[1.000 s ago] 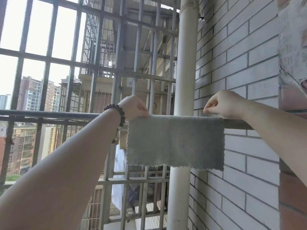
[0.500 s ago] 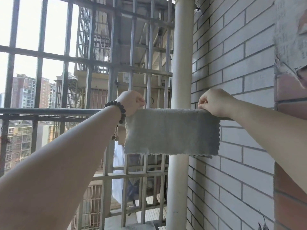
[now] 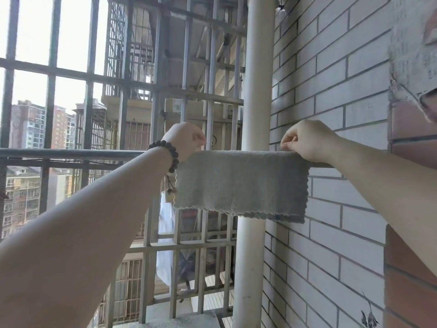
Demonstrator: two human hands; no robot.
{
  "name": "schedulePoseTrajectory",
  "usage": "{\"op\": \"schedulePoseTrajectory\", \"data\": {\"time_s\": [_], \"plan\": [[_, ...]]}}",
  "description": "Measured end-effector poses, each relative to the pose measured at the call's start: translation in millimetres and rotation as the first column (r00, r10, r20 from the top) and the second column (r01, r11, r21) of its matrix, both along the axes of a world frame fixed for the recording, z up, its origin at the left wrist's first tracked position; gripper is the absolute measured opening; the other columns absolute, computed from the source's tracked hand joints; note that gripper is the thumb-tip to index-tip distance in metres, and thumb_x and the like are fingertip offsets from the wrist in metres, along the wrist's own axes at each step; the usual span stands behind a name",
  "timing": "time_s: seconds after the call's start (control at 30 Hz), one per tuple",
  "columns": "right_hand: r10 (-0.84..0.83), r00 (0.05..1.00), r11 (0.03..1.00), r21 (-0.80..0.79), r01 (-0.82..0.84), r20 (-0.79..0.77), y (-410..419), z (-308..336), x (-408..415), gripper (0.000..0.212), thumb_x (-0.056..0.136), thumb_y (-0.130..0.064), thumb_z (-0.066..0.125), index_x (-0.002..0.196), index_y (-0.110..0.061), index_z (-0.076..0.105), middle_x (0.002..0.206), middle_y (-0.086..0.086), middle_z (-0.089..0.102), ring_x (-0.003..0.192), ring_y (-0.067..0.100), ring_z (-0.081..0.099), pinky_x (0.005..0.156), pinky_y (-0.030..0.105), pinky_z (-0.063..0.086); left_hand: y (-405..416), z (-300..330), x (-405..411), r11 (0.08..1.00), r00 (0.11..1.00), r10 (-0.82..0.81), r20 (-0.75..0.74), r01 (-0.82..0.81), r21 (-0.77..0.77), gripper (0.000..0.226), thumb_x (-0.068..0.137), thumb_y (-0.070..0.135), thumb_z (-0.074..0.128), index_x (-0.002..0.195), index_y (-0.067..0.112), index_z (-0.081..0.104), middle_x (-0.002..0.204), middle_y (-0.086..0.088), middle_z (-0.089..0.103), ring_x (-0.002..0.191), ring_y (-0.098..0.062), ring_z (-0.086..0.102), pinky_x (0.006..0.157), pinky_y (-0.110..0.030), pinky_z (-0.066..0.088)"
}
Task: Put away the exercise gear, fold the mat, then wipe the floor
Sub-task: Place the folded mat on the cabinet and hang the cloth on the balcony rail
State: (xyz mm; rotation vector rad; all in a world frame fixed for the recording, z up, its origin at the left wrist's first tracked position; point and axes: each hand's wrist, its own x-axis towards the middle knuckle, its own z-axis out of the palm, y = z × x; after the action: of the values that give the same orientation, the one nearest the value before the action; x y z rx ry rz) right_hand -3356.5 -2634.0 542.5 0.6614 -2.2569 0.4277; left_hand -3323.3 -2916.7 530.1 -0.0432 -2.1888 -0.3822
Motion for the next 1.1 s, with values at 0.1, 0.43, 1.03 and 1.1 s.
{"op": "schedulePoseTrajectory", "data": {"time_s": [0.1, 0.43, 1.03, 1.1], "plan": [[-0.018, 0.999, 0.999, 0.049, 0.016, 0.043, 5, 0, 0, 0.011, 0.09, -0.02, 0.064, 0.086, -0.016, 0.073, 0.072, -0.007, 0.059, 0.078, 0.013, 0.052, 0.072, 0.025, 0.036, 0, -5, 5, 0.999, 0.998, -0.039, 0.041, 0.04, -0.03, 0.013, 0.09, 0.024, 0.065, 0.092, 0.017, 0.075, 0.095, -0.002, 0.07, 0.088, -0.017, 0.062, 0.075, -0.024, 0.043], [0.032, 0.976, 0.891, -0.436, -0.126, -0.218, 13, -48, 26, 0.009, 0.085, -0.021, 0.07, 0.086, -0.012, 0.069, 0.075, 0.001, 0.063, 0.072, 0.02, 0.058, 0.064, 0.024, 0.041, 52, -63, 23, 0.981, 0.873, -0.077, -0.482, -0.019, -0.191, 0.018, 0.091, 0.029, 0.058, 0.091, 0.015, 0.068, 0.095, 0.001, 0.068, 0.091, -0.018, 0.062, 0.089, -0.04, 0.05], [0.312, 0.933, 0.621, -0.782, -0.058, 0.178, 16, -154, 4, 0.018, 0.094, -0.014, 0.054, 0.075, -0.013, 0.054, 0.08, 0.015, 0.069, 0.065, 0.025, 0.07, 0.073, 0.047, 0.057, 119, -161, -26, 0.837, 0.782, -0.134, -0.608, -0.239, -0.492, 0.009, 0.081, 0.008, 0.066, 0.082, 0.017, 0.064, 0.095, 0.001, 0.062, 0.098, -0.022, 0.054, 0.087, -0.039, 0.04], [0.279, 0.944, 0.643, -0.764, -0.047, 0.177, 18, -158, 4, 0.016, 0.095, -0.015, 0.052, 0.079, -0.012, 0.055, 0.077, 0.014, 0.069, 0.062, 0.021, 0.069, 0.071, 0.043, 0.057, 119, -164, -27, 0.841, 0.791, -0.141, -0.595, -0.221, -0.493, 0.01, 0.081, 0.008, 0.066, 0.078, 0.016, 0.063, 0.092, 0.001, 0.062, 0.095, -0.023, 0.055, 0.086, -0.038, 0.041]]}}
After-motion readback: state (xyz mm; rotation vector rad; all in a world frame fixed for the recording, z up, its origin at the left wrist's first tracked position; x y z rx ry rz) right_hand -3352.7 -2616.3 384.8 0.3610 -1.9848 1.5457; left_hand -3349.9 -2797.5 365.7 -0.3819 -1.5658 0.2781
